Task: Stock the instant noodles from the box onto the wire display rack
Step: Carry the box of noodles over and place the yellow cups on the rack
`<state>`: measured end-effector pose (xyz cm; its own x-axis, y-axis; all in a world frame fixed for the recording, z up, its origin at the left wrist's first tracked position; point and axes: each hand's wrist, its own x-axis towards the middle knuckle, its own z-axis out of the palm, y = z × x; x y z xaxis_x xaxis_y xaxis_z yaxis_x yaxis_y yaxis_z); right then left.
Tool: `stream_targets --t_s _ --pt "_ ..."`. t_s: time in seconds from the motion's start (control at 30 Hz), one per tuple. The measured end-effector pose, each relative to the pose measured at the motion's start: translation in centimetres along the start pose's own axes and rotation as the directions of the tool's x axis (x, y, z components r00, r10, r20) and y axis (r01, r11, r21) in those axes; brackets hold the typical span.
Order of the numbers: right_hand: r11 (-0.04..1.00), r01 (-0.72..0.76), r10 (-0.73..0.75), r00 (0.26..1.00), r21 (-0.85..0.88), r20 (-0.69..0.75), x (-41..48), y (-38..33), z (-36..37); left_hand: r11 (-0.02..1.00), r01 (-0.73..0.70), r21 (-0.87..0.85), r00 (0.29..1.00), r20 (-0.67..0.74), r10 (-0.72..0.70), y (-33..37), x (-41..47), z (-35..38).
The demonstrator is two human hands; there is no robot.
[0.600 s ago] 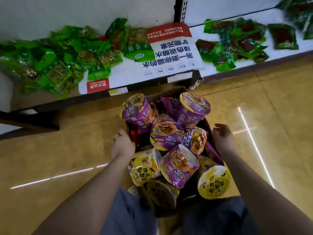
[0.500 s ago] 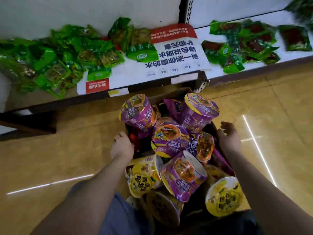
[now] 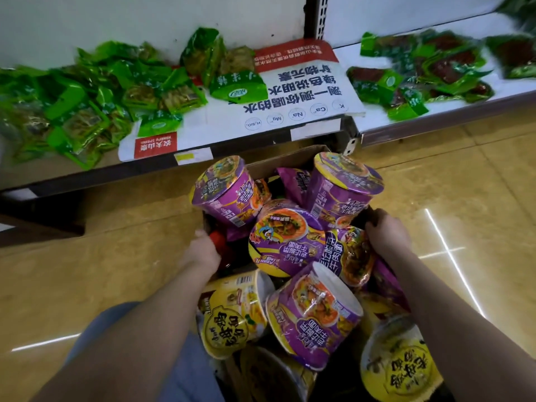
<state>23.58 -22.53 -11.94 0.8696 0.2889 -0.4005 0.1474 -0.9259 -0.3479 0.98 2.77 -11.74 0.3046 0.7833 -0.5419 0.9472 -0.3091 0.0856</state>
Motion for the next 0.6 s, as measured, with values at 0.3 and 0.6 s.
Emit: stream_targets --t_s 0.3,0.6 --pt "0.985 0.082 -0.079 0.996 -0.152 0.029 1.7 0.5 0.2 0.986 0.119 -0.12 0.978 0.185 -0.095 -1.1 -1.4 -0.1" --pt "0.975 0.121 -0.128 0.991 -0.184 -0.025 1.0 0.6 0.3 0.986 0.091 -0.138 0.983 0.169 -0.067 -1.4 -0.9 0.4"
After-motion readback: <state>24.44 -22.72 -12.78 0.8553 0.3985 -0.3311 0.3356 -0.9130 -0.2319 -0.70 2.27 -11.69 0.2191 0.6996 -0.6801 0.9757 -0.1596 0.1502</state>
